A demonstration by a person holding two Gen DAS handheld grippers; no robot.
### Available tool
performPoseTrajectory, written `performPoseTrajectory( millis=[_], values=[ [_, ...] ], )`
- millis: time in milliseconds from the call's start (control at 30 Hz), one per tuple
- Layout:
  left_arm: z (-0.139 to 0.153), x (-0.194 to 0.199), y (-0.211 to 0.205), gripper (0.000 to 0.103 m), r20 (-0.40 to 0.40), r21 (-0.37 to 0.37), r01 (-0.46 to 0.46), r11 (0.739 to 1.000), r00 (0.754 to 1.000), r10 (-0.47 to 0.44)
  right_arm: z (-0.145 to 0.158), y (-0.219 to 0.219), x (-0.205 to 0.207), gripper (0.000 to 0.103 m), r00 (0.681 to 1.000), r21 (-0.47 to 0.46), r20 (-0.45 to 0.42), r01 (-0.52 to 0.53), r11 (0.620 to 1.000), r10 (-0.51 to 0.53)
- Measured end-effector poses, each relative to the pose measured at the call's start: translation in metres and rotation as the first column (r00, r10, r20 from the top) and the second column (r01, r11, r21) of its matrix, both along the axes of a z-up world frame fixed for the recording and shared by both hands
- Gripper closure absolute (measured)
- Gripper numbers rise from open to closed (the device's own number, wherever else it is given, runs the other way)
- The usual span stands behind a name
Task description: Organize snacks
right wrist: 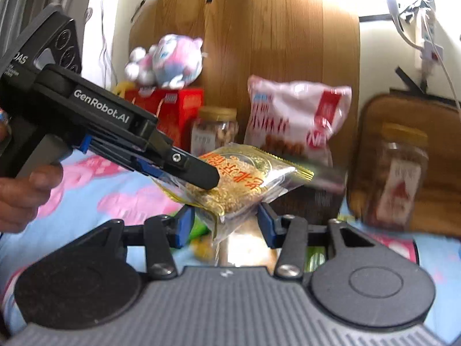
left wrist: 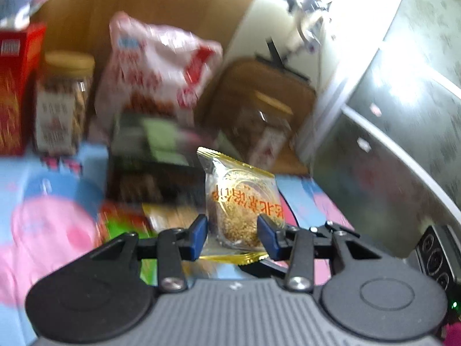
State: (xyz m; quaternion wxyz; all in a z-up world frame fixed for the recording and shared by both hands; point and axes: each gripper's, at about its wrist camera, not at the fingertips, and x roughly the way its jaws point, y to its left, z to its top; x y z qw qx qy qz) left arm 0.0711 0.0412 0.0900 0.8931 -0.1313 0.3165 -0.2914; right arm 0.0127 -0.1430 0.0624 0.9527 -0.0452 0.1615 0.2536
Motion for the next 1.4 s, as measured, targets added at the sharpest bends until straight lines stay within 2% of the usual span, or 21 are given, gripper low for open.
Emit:
performPoseTrajectory(
  millis=[200, 300, 400, 467, 633, 833, 967, 1033, 1100, 1167, 1233, 1300, 1400],
  values=[
    [0.007, 0.072, 0.003, 0.065, 0.011, 0.02, -0.117, 0.993, 0.993, 0.117, 0.007, 0.009, 0.075, 0.054, 0.999, 0.064, -0.052, 0.011, 0.998, -0.007],
    [-0.002, 0.105, 0.007, 0.065, -0.006, 0.039, -0.183, 0.982, 0.983, 0.184, 0.001, 0.015, 0.12, 0.052, 0.99, 0.11, -0.142, 0.029, 0.994, -0.014],
    [-0.016, 0.127, 0.008, 0.065, -0.049, 0.093, -0.258, 0.962, 0.963, 0.264, -0.011, 0.013, 0.147, 0.052, 0.973, 0.15, -0.217, 0.105, 0.983, -0.071],
    [-0.022, 0.127, 0.011, 0.062, -0.056, 0.08, -0.247, 0.966, 0.966, 0.251, -0.011, 0.007, 0.147, 0.052, 0.97, 0.186, -0.23, 0.124, 0.975, -0.08],
    [-0.026, 0.101, 0.015, 0.062, 0.001, 0.047, -0.252, 0.967, 0.968, 0.252, -0.006, -0.016, 0.118, 0.049, 0.983, 0.227, -0.147, 0.138, 0.964, -0.106],
    [-0.026, 0.064, 0.03, 0.061, 0.015, -0.025, -0.223, 0.975, 0.975, 0.223, -0.007, -0.036, 0.089, 0.049, 0.984, 0.274, -0.164, 0.119, 0.954, -0.076],
    [-0.043, 0.06, 0.035, 0.055, -0.012, 0.026, -0.251, 0.968, 0.968, 0.252, -0.012, -0.024, 0.082, 0.049, 0.975, 0.213, -0.217, 0.092, 0.973, -0.044],
    [-0.057, 0.07, 0.033, 0.051, -0.041, 0.071, -0.256, 0.964, 0.965, 0.259, -0.017, -0.015, 0.09, 0.05, 0.962, 0.159, -0.265, 0.107, 0.982, -0.062],
    [-0.072, 0.08, 0.03, 0.046, -0.083, 0.12, -0.261, 0.958, 0.959, 0.272, -0.024, -0.008, 0.103, 0.049, 0.936, 0.121, -0.338, 0.15, 0.981, -0.101],
    [-0.087, 0.086, 0.027, 0.045, -0.122, 0.127, -0.257, 0.958, 0.955, 0.272, -0.034, -0.003, 0.116, 0.047, 0.909, 0.098, -0.401, 0.166, 0.981, -0.113],
    [-0.087, 0.078, 0.019, 0.047, -0.094, 0.163, -0.252, 0.954, 0.959, 0.269, -0.045, -0.007, 0.126, 0.042, 0.888, 0.142, -0.445, 0.194, 0.971, -0.113],
    [-0.085, 0.068, 0.009, 0.047, -0.083, 0.207, -0.247, 0.946, 0.96, 0.269, -0.053, -0.021, 0.132, 0.041, 0.846, 0.23, -0.528, 0.226, 0.947, -0.073],
    [-0.083, 0.053, 0.009, 0.047, -0.097, 0.196, -0.233, 0.952, 0.962, 0.255, -0.053, -0.028, 0.125, 0.042, 0.842, 0.248, -0.538, 0.207, 0.946, -0.043]
  ],
)
